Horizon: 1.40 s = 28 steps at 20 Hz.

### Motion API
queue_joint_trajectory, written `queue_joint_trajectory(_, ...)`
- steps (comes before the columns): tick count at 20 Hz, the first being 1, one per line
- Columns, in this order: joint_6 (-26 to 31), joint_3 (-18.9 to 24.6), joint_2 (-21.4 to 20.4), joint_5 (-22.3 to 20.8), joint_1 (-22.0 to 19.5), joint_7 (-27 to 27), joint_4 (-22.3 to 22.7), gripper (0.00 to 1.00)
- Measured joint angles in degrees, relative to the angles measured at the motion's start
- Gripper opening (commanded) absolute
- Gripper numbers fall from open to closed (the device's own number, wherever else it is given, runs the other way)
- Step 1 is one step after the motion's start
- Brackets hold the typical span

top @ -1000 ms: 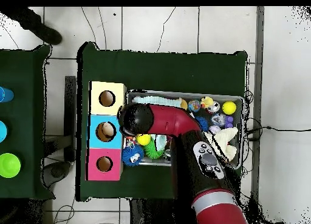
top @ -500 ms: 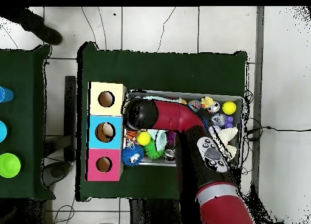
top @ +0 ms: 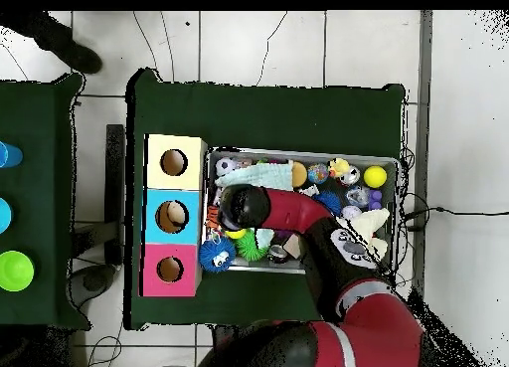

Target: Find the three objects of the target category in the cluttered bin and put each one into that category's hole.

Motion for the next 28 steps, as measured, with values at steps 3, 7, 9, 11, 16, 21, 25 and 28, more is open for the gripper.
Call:
queue_joint_trajectory(3,0.0,0.3,0.8,-1.1,-0.7,0.0,0.2,1.0)
queue_joint_trajectory(7,0.0,0.5,2.7,-2.5,-1.2,0.0,-1.1,1.0)
queue_joint_trajectory(9,0.0,0.6,3.8,-3.0,-1.1,0.0,-2.0,1.0)
queue_joint_trajectory(11,0.9,0.7,3.9,-3.1,-1.2,0.0,-2.4,1.0)
queue_joint_trajectory(16,1.9,0.8,4.1,-3.1,-1.2,0.0,-3.0,1.0)
queue_joint_trajectory(21,2.3,0.8,4.2,-3.1,-1.2,0.0,-3.3,1.0)
queue_joint_trajectory(25,2.2,0.5,3.9,-3.6,-0.6,0.0,-3.3,1.0)
queue_joint_trajectory(28,1.9,-0.5,3.3,-4.2,0.6,0.0,-3.3,1.0)
